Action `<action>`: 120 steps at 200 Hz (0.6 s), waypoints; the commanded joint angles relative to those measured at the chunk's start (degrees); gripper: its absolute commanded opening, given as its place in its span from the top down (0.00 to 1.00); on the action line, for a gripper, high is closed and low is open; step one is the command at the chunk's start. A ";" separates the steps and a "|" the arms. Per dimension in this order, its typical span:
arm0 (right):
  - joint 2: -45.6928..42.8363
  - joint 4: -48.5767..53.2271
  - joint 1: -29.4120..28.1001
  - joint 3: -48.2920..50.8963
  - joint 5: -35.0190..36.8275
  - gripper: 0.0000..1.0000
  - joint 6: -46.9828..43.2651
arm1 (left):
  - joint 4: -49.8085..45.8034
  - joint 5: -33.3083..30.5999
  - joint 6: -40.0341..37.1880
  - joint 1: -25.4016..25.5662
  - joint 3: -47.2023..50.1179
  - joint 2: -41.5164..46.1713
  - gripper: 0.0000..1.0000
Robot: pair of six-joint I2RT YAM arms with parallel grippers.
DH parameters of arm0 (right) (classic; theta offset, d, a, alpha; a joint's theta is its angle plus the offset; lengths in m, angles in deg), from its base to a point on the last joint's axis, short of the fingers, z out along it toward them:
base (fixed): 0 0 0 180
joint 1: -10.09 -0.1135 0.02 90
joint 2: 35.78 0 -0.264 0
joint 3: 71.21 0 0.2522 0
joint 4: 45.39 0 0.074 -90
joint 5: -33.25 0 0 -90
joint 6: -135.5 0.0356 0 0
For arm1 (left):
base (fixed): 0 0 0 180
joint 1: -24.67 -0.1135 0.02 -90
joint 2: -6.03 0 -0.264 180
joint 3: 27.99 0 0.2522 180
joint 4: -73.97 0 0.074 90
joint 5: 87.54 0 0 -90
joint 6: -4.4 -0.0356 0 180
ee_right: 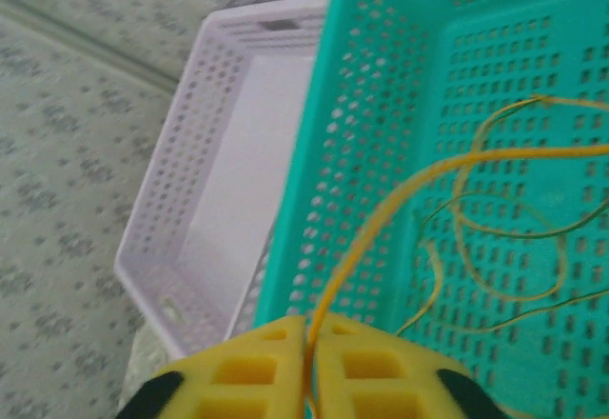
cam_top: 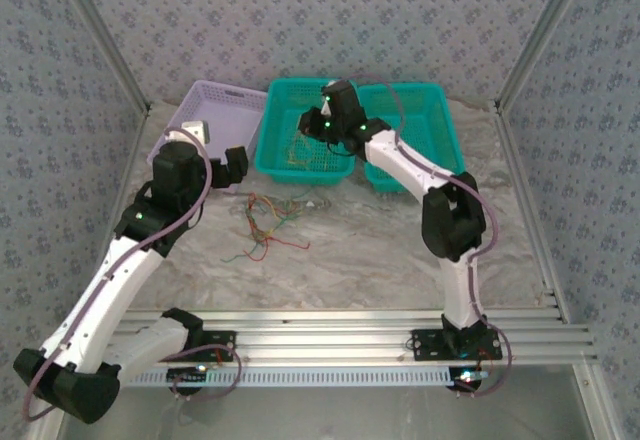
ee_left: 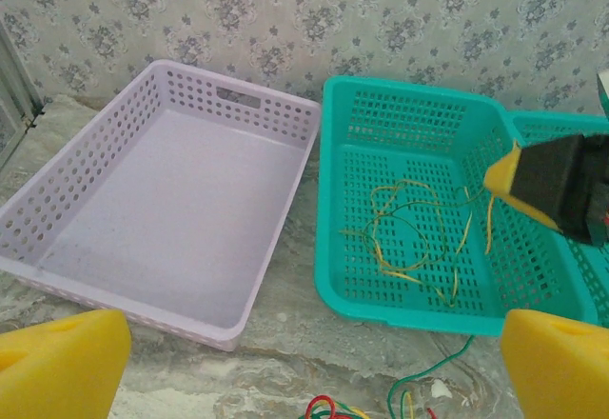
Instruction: Untangle the cables
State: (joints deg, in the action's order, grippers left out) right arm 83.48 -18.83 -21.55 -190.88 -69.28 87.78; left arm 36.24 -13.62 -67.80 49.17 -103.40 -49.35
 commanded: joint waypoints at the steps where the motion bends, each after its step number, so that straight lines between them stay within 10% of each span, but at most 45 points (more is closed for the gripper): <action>1: 1.43 9.64 -0.69 -4.28 -1.18 0.60 -2.01 | 0.73 0.15 -0.96 0.02 0.04 -0.22 0.00; 38: -5.59 10.28 -2.28 0.47 5.34 0.32 -6.76 | 0.59 0.04 -1.17 0.29 -0.05 -0.52 0.00; 120: -22.32 10.50 -13.27 15.05 15.61 0.26 -19.21 | 0.66 -2.73 -1.73 0.91 0.37 0.00 0.00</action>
State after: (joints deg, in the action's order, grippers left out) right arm 65.16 -7.86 -31.75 -183.67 -55.12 72.11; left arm 36.24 -14.06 -68.28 49.47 -103.40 -50.00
